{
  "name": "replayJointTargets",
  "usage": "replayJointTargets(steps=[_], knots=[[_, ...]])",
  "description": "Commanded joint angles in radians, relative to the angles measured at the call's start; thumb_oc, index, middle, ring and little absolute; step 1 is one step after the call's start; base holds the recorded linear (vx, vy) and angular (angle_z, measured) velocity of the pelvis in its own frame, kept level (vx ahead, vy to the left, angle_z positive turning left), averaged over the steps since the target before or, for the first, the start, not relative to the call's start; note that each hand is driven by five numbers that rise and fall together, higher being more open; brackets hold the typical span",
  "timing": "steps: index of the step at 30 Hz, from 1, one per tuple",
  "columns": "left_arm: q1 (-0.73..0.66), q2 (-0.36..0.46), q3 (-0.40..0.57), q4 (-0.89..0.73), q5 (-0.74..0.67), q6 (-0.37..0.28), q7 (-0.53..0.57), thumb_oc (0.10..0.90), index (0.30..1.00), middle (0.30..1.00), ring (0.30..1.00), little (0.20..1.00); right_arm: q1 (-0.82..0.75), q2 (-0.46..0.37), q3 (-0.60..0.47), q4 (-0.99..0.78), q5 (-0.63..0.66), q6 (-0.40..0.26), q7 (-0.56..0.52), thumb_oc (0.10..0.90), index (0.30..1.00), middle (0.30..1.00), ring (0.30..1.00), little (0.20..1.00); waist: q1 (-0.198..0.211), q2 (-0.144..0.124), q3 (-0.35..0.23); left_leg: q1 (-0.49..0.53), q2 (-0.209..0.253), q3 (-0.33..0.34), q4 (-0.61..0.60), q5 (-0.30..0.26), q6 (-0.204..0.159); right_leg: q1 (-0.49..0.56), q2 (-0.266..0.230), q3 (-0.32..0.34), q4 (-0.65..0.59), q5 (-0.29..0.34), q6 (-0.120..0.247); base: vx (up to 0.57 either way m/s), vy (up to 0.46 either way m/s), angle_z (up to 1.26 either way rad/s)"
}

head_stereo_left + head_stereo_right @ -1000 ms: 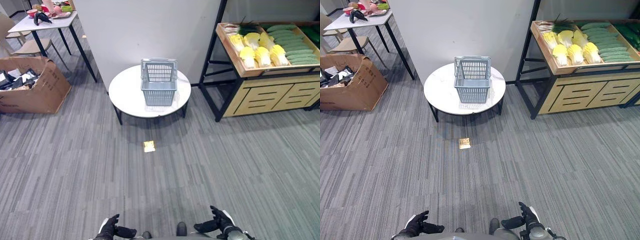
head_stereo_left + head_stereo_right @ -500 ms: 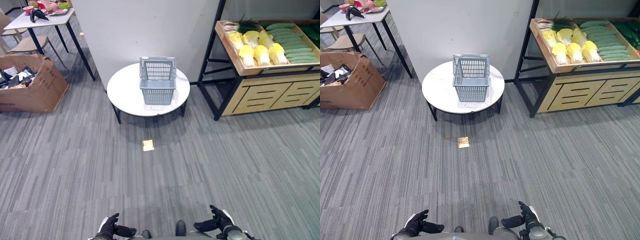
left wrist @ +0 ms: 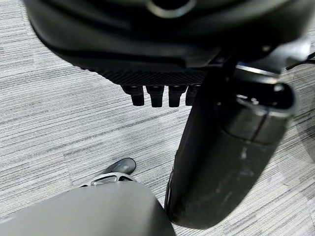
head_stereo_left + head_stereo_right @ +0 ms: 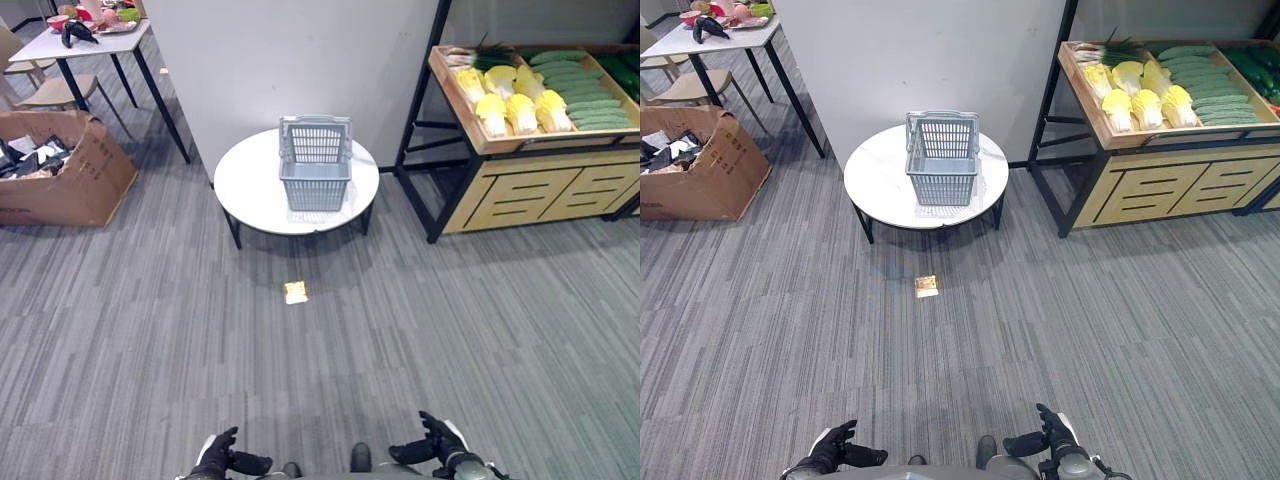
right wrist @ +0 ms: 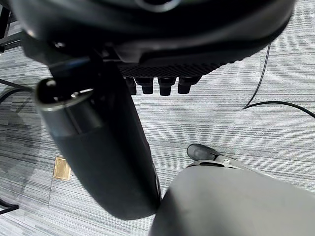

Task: Get the vegetables into the basket

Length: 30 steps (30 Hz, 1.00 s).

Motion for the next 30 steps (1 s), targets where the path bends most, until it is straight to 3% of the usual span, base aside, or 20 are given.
replayJointTargets(steps=[1, 6, 8, 10, 13, 16, 18, 22, 23, 24, 25, 27, 30], knots=[[0.001, 0.005, -0.013, 0.048, 0.012, -0.006, 0.020, 0.900, 1.000, 1.000, 1.000, 1.000, 0.007, -0.030, 0.054, 0.052, -0.004, 0.008, -0.010, 0.900, 1.000, 1.000, 1.000, 1.000, -0.015, -0.004, 0.004, 0.009, 0.093, -0.087, -0.044, 0.050, -0.168, 0.052, -0.089, 0.047, -0.001, -0.055, 0.128, -0.01, -0.053, 0.01], [-0.003, 0.014, -0.015, 0.041, 0.012, -0.006, 0.019, 0.900, 1.000, 1.000, 1.000, 1.000, 0.001, -0.039, 0.052, 0.041, 0.003, 0.006, -0.010, 0.900, 1.000, 1.000, 1.000, 1.000, -0.015, 0.000, 0.019, -0.001, 0.108, -0.090, -0.044, 0.062, -0.172, 0.031, -0.076, 0.045, 0.035, -0.070, 0.115, -0.02, -0.069, 0.02], [-0.023, 0.028, -0.021, 0.021, 0.001, -0.011, 0.026, 0.900, 1.000, 1.000, 1.000, 1.000, -0.012, -0.046, 0.055, 0.028, 0.012, 0.000, -0.015, 0.900, 1.000, 1.000, 1.000, 1.000, -0.015, 0.005, 0.051, -0.026, 0.136, -0.091, -0.035, 0.080, -0.177, -0.040, -0.050, 0.059, 0.132, -0.108, 0.096, -0.09, -0.130, 0.04], [-0.036, 0.033, -0.015, 0.005, -0.023, -0.013, 0.031, 0.900, 1.000, 1.000, 1.000, 1.000, -0.016, -0.049, 0.053, 0.022, 0.020, -0.004, -0.020, 0.900, 1.000, 1.000, 1.000, 1.000, -0.015, -0.002, 0.066, -0.069, 0.150, -0.102, 0.032, 0.076, -0.184, -0.061, -0.041, 0.056, 0.157, -0.120, 0.086, -0.04, -0.167, 0.03], [-0.039, 0.033, -0.001, -0.016, -0.063, -0.018, 0.037, 0.900, 1.000, 1.000, 1.000, 1.000, -0.001, -0.058, 0.040, 0.012, 0.039, -0.013, -0.027, 0.900, 1.000, 1.000, 1.000, 1.000, -0.006, -0.023, 0.091, -0.160, 0.161, -0.117, 0.253, 0.062, -0.192, -0.027, -0.040, 0.051, 0.141, -0.127, 0.062, 0.03, -0.169, 0.19], [-0.040, 0.027, -0.005, -0.025, -0.082, -0.027, 0.040, 0.900, 1.000, 1.000, 1.000, 1.000, 0.000, -0.070, 0.036, 0.011, 0.047, -0.014, -0.032, 0.900, 1.000, 1.000, 1.000, 1.000, 0.003, -0.026, 0.109, -0.211, 0.135, -0.163, 0.311, 0.084, -0.187, 0.005, -0.044, 0.053, 0.125, -0.133, 0.060, 0.09, -0.020, 0.14], [-0.028, 0.025, -0.002, -0.047, -0.108, -0.039, 0.044, 0.900, 1.000, 1.000, 1.000, 1.000, 0.005, -0.088, 0.025, 0.009, 0.044, -0.010, -0.041, 0.900, 1.000, 1.000, 1.000, 1.000, 0.022, -0.017, 0.108, -0.304, 0.116, -0.166, 0.193, 0.120, -0.178, 0.044, -0.063, 0.057, 0.099, -0.149, 0.080, 0.26, 0.144, 0.18], [-0.023, 0.019, -0.007, -0.056, -0.114, -0.045, 0.044, 0.900, 1.000, 1.000, 1.000, 1.000, 0.006, -0.090, 0.024, 0.006, 0.033, -0.012, -0.047, 0.900, 1.000, 1.000, 1.000, 1.000, 0.042, -0.002, 0.097, -0.328, 0.104, -0.195, 0.086, 0.181, -0.185, 0.084, -0.065, 0.089, 0.094, -0.174, 0.095, 0.31, 0.199, -0.14], [-0.288, 0.052, -0.014, -0.001, -0.157, 0.004, 0.081, 0.900, 1.000, 1.000, 1.000, 1.000, -0.031, -0.085, 0.059, 0.019, 0.015, 0.003, -0.023, 0.900, 1.000, 1.000, 1.000, 1.000, -0.004, -0.019, 0.067, -0.291, 0.103, -0.165, 0.067, 0.151, -0.178, 0.104, -0.079, 0.144, 0.095, -0.188, 0.112, 0.37, 0.242, -0.54], [-0.291, 0.052, -0.014, 0.000, -0.157, 0.004, 0.081, 0.900, 1.000, 1.000, 1.000, 1.000, -0.033, -0.085, 0.059, 0.020, 0.015, 0.003, -0.023, 0.900, 1.000, 1.000, 1.000, 1.000, -0.003, -0.018, 0.068, -0.290, 0.105, -0.164, 0.067, 0.152, -0.178, 0.103, -0.078, 0.145, 0.095, -0.187, 0.112, 0.37, 0.254, -0.67], [-0.211, 0.015, -0.019, 0.021, -0.138, 0.002, 0.061, 0.900, 1.000, 1.000, 1.000, 1.000, -0.030, -0.052, 0.064, 0.021, 0.022, 0.006, -0.034, 0.900, 1.000, 1.000, 1.000, 1.000, -0.004, -0.036, 0.057, -0.286, 0.106, -0.143, 0.073, 0.153, -0.165, 0.105, -0.088, 0.149, 0.100, -0.182, 0.115, 0.15, 0.107, -0.67], [-0.112, -0.008, -0.008, 0.029, -0.108, -0.024, 0.075, 0.900, 1.000, 1.000, 1.000, 1.000, -0.018, -0.021, 0.072, 0.027, -0.001, 0.005, -0.041, 0.900, 1.000, 1.000, 1.000, 1.000, -0.001, -0.077, 0.037, -0.271, 0.086, -0.095, 0.101, 0.099, -0.140, 0.074, -0.118, 0.185, 0.137, -0.163, 0.136, 0.31, 0.215, -1.26], [-0.114, 0.004, -0.003, 0.020, -0.112, -0.020, 0.077, 0.900, 1.000, 1.000, 1.000, 1.000, -0.026, -0.007, 0.094, 0.001, -0.011, 0.004, -0.038, 0.900, 1.000, 1.000, 1.000, 1.000, 0.000, -0.098, 0.032, -0.269, 0.075, -0.067, 0.121, 0.069, -0.118, 0.045, -0.131, 0.216, 0.183, -0.125, 0.154, 0.16, 0.125, -0.76]])
